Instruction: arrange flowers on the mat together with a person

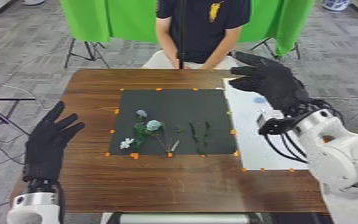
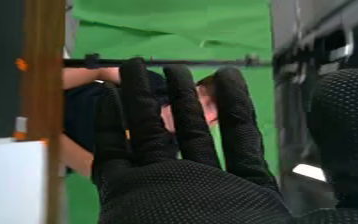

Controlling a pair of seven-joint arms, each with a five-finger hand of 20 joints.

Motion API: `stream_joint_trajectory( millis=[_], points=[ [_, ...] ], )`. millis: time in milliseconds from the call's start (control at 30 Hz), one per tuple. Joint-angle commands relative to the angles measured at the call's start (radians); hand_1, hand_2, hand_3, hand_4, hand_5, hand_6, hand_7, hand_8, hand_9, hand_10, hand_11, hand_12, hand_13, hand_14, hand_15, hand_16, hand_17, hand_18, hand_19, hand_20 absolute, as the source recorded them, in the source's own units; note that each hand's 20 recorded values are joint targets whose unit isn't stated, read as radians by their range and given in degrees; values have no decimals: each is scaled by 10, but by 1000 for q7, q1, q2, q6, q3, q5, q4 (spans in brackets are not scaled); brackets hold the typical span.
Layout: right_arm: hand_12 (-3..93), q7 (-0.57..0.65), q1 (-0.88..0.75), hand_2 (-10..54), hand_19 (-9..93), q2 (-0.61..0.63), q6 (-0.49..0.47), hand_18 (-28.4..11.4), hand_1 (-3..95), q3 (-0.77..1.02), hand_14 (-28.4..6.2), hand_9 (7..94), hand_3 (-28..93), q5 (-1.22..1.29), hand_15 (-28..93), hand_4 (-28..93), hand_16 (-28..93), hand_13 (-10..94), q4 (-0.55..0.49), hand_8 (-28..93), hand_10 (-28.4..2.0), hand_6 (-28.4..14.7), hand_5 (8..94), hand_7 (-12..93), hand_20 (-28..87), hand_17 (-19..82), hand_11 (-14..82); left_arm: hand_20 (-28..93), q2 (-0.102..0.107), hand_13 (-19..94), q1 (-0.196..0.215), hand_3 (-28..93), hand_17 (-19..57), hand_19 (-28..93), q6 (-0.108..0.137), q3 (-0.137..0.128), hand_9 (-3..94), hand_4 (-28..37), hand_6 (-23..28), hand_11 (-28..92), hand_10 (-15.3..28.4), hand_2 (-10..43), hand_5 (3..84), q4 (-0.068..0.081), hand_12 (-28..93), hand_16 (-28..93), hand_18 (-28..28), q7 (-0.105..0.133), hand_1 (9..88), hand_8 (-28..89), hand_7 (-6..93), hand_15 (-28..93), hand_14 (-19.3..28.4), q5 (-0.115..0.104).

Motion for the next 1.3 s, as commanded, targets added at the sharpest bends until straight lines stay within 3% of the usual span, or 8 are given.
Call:
stream_joint_trajectory(
  millis=[33, 167, 333, 467, 1300],
  points=[
    [148, -77, -212, 30, 470, -16, 45, -217, 189, 48, -192, 438, 788, 28, 253, -277, 167, 344, -12, -106, -144, 17, 418, 120, 197, 21, 79, 151, -7, 276, 13, 782, -93, 460, 6, 2, 364, -283, 32, 218, 169, 60, 340, 4, 97, -65, 229, -7, 177, -98, 122, 458, 256, 10],
    [149, -95, -221, 33, 466, -26, 63, -219, 181, 52, -190, 437, 792, 29, 244, -280, 177, 342, -5, -108, -142, 21, 416, 123, 197, 17, 77, 152, -5, 277, 12, 782, -93, 460, 6, 9, 364, -283, 31, 217, 169, 59, 339, 6, 98, -64, 229, -6, 179, -97, 122, 457, 256, 10],
    [149, -111, -225, 36, 462, -24, 85, -218, 178, 46, -189, 434, 792, 32, 233, -282, 186, 340, 6, -110, -140, 23, 415, 125, 198, 15, 74, 152, -19, 276, -1, 781, -93, 460, -7, 16, 364, -283, 31, 217, 169, 58, 339, 12, 99, -64, 229, -31, 182, -97, 122, 457, 256, 25],
    [149, -113, -236, 38, 463, -29, 95, -219, 172, 50, -189, 432, 798, 22, 232, -282, 192, 337, 5, -113, -139, 24, 414, 129, 200, 12, 75, 153, -23, 277, 0, 781, -93, 460, -7, 13, 364, -283, 31, 215, 168, 58, 339, 12, 98, -64, 230, -37, 183, -97, 120, 457, 256, 28],
    [151, -97, -244, 41, 459, -23, 88, -219, 164, 48, -192, 434, 808, 40, 238, -282, 197, 342, 12, -117, -135, 32, 414, 135, 205, 7, 69, 154, -23, 276, 1, 782, -93, 458, -10, 8, 362, -283, 29, 209, 165, 57, 336, 8, 96, -64, 228, -37, 192, -96, 118, 457, 255, 31]
  ],
)
